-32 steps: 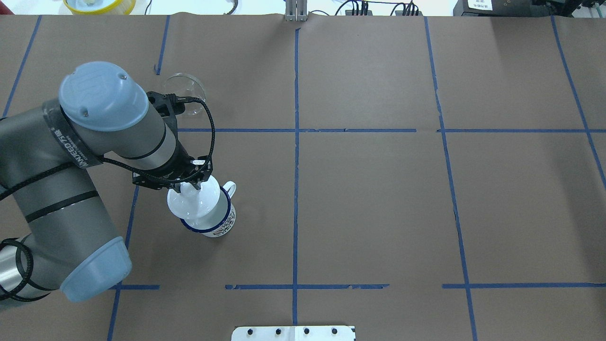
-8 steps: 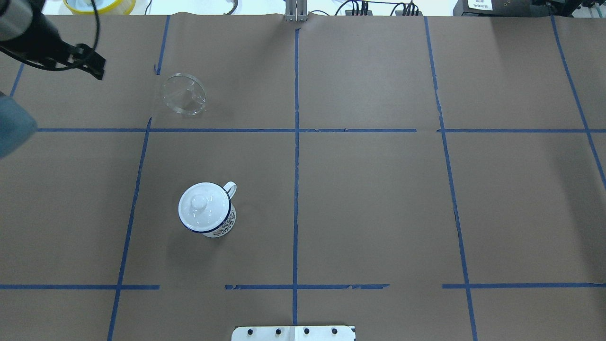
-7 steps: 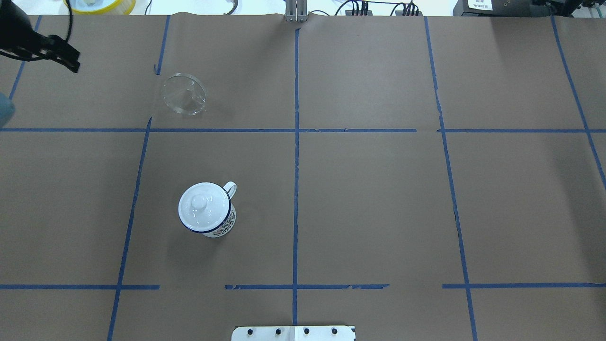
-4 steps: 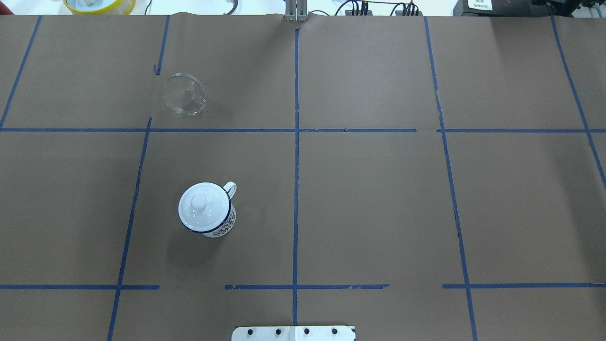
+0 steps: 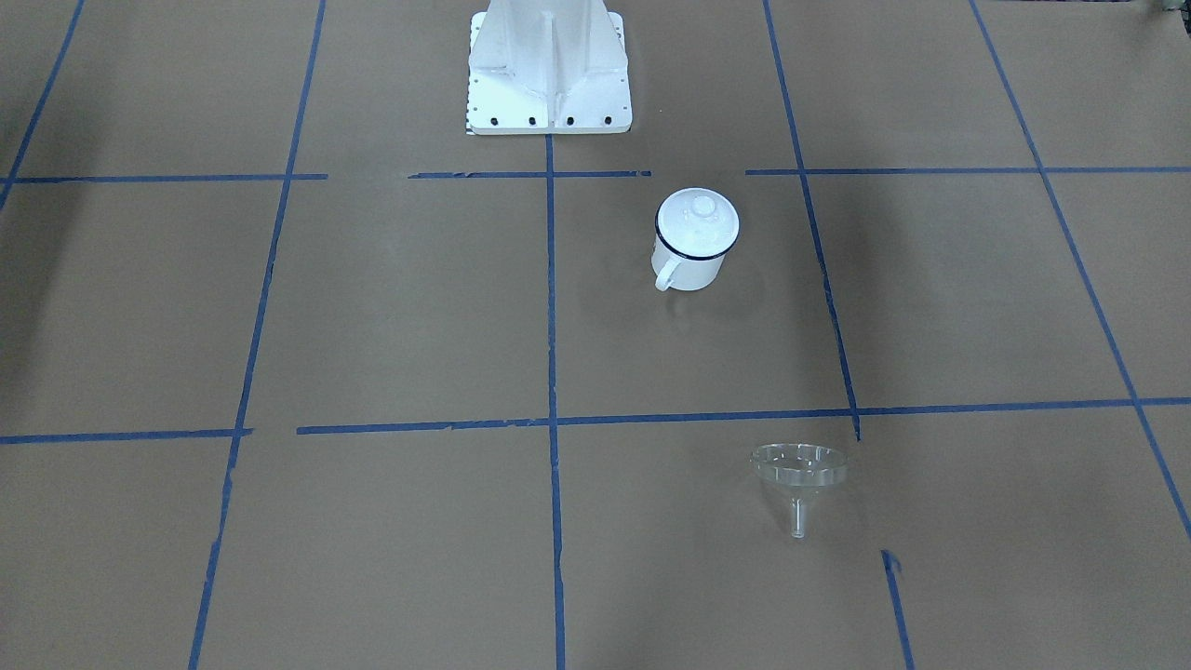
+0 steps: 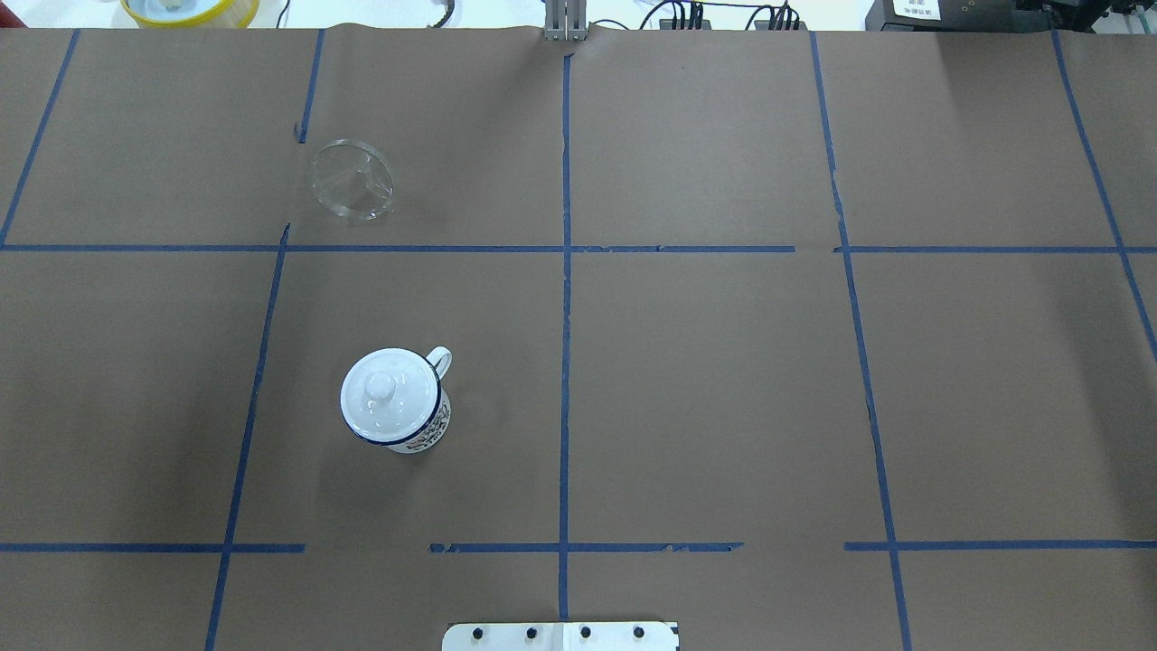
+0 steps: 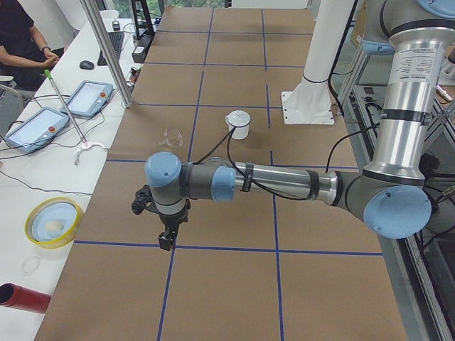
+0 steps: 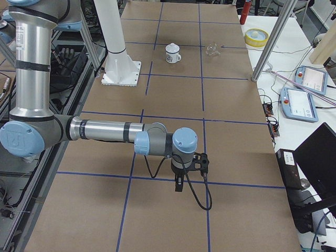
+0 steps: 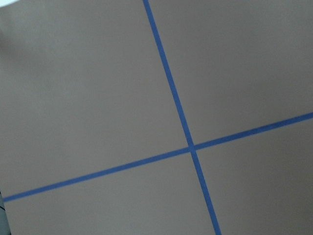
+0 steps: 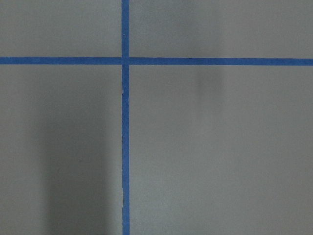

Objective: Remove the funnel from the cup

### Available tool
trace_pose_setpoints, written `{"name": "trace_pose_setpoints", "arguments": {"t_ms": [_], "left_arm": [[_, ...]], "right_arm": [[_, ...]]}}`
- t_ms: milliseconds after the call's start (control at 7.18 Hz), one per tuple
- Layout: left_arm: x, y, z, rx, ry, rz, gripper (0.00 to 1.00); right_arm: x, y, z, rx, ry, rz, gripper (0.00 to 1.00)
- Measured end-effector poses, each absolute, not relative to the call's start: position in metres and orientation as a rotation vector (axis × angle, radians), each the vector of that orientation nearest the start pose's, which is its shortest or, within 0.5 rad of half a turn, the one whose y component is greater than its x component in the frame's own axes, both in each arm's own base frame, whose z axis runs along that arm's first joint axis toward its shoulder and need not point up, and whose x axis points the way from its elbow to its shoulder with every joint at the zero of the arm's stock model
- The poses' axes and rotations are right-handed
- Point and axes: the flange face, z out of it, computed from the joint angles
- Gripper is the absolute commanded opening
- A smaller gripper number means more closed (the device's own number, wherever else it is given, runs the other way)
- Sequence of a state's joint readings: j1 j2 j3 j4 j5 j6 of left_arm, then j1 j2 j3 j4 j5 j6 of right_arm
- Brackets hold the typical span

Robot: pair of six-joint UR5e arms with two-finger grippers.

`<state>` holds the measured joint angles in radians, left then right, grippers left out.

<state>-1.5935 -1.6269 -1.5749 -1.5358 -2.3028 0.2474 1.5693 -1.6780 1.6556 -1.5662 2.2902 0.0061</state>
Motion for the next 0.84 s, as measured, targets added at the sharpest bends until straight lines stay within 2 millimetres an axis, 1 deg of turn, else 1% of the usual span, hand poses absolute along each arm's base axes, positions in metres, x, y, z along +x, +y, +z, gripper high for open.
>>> {"name": "trace_pose_setpoints", "arguments": {"t_ms": [139, 278, 418, 557, 835], "left_arm": [[-0.077, -0.497, 0.651, 0.103, 0.752, 0.213, 1.0], [-0.076, -0.484, 0.662, 0.089, 0.771, 0.205, 1.0], [-0.075, -0.471, 0.668, 0.079, 0.783, 0.199, 1.0], [-0.075, -0.464, 0.67, 0.074, 0.787, 0.196, 1.0], [-0.074, -0.46, 0.671, 0.071, 0.789, 0.194, 1.0]], "right_arm": [[0.067, -0.445, 0.671, -0.02, -0.719, 0.011, 1.0], [0.067, -0.445, 0.671, -0.02, -0.719, 0.011, 1.0], [0.067, -0.445, 0.671, -0.02, -0.719, 0.011, 1.0], [0.067, -0.445, 0.671, -0.02, -0.719, 0.011, 1.0], [0.067, -0.445, 0.671, -0.02, -0.719, 0.011, 1.0]]}}
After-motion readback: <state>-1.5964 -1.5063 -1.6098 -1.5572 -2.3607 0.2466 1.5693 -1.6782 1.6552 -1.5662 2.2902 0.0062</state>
